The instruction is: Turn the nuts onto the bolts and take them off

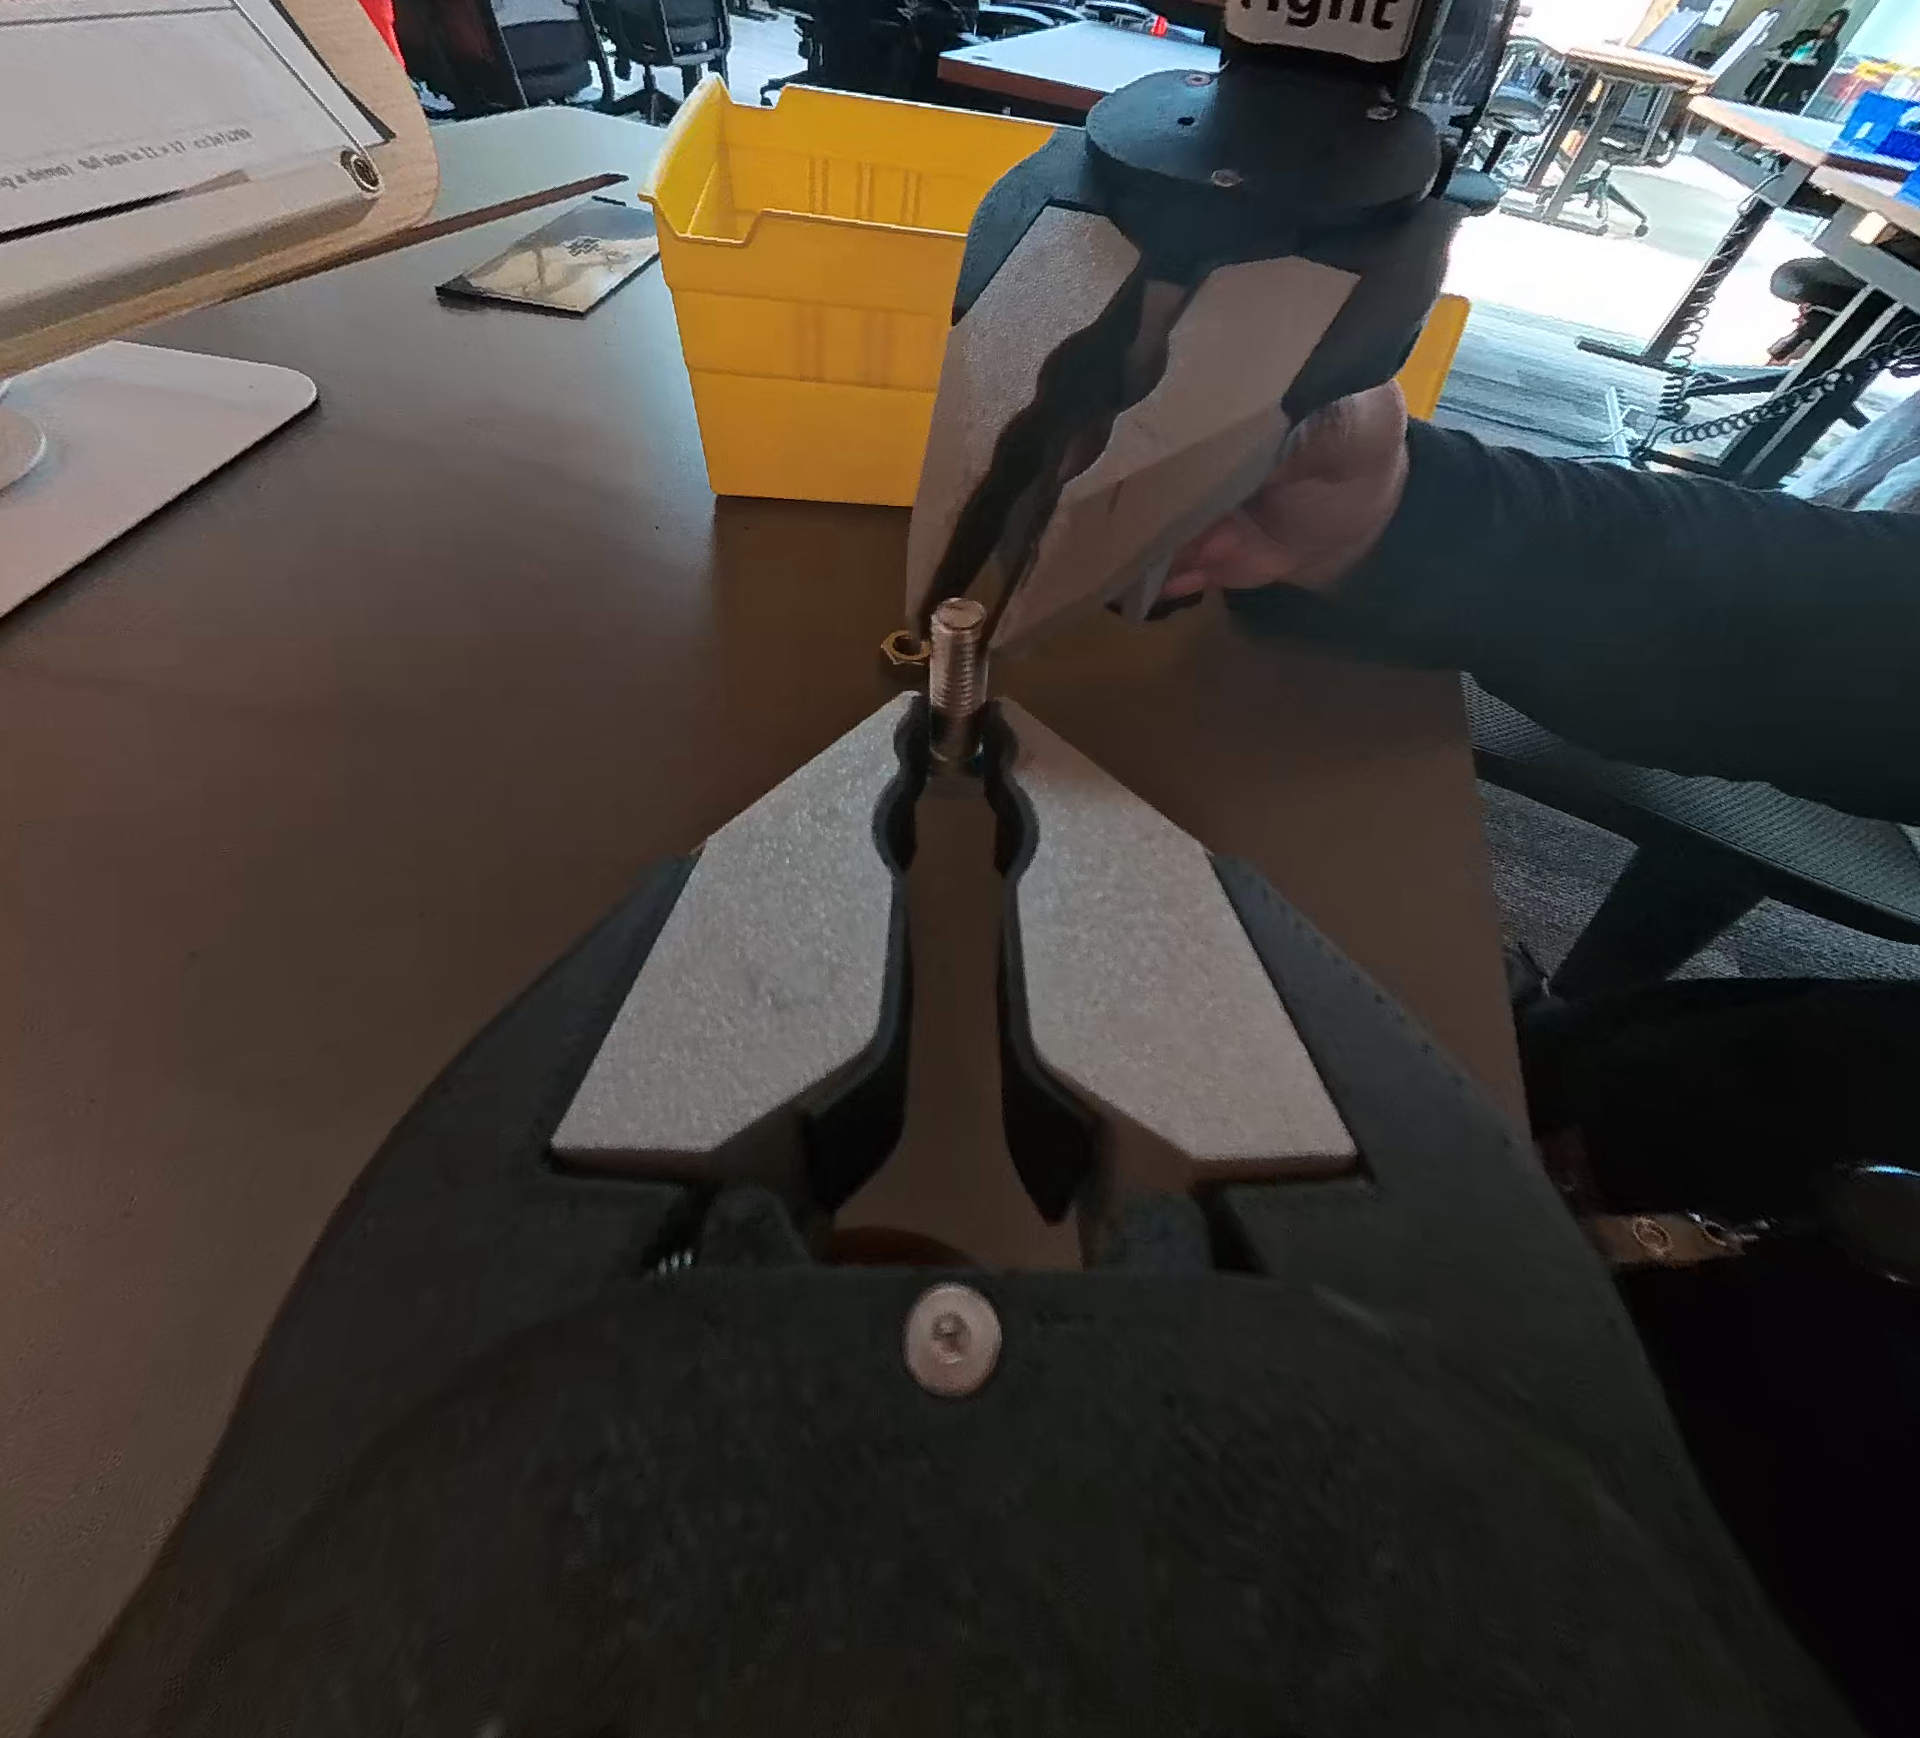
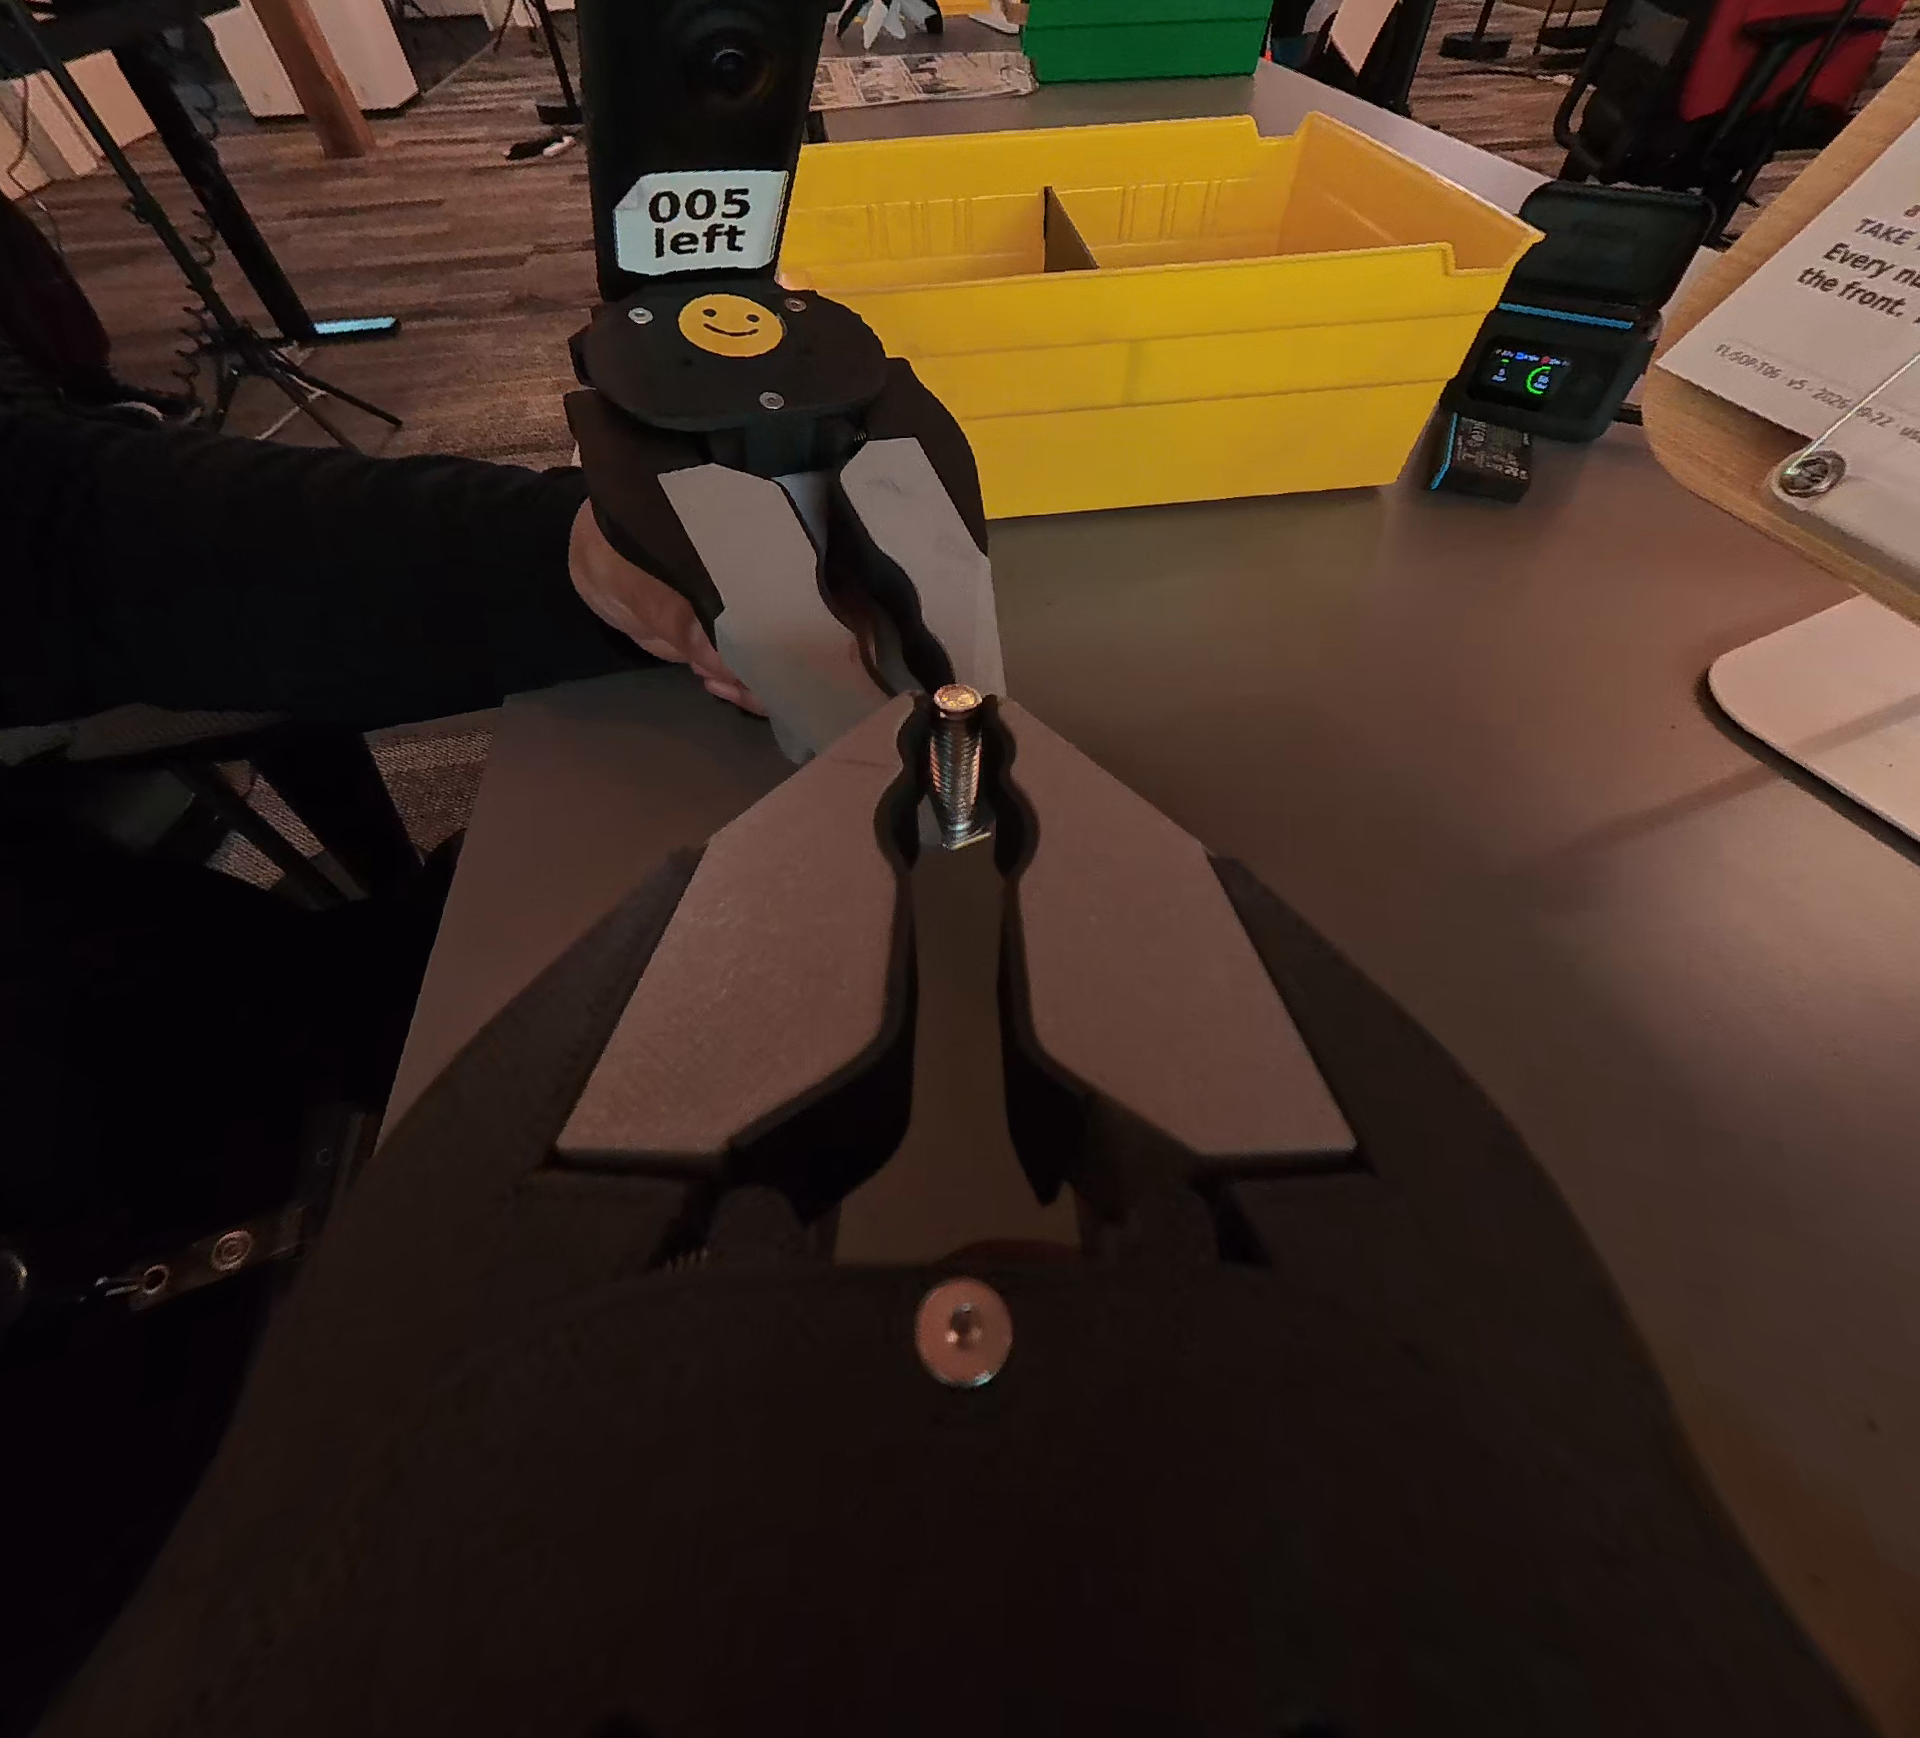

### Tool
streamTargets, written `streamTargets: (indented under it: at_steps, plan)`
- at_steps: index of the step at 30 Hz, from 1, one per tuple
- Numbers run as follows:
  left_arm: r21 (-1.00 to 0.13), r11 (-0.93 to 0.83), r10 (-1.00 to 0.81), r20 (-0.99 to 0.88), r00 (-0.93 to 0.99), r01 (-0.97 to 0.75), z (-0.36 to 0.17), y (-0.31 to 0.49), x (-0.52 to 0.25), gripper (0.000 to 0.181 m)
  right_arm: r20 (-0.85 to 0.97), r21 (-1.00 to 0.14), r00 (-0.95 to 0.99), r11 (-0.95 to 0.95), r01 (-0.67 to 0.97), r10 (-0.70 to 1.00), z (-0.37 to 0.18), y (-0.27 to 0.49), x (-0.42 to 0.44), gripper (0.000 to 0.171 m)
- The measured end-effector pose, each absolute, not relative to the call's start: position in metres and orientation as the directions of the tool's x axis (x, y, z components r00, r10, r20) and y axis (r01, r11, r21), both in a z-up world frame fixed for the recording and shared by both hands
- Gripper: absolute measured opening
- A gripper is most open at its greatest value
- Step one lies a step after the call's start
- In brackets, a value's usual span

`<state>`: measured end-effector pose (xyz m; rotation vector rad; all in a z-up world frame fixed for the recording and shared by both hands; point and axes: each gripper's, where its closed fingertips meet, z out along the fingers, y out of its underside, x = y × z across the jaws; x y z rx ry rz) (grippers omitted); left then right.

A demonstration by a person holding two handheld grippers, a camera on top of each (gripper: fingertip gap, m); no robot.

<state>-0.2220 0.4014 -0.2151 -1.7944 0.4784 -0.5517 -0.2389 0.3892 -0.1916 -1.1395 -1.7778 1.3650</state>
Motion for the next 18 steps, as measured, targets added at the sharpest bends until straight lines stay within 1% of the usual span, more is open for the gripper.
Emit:
streamTargets:
  at_steps: [18]
  plan:
    - [-0.955,-0.289,-0.571,0.118,0.813,-0.064,-0.2187,0.4028,-0.2208,0.008,-0.035,-0.959,-0.439,0.094,0.269,0.898,-0.1937,0.3883,-0.2397,0.007]
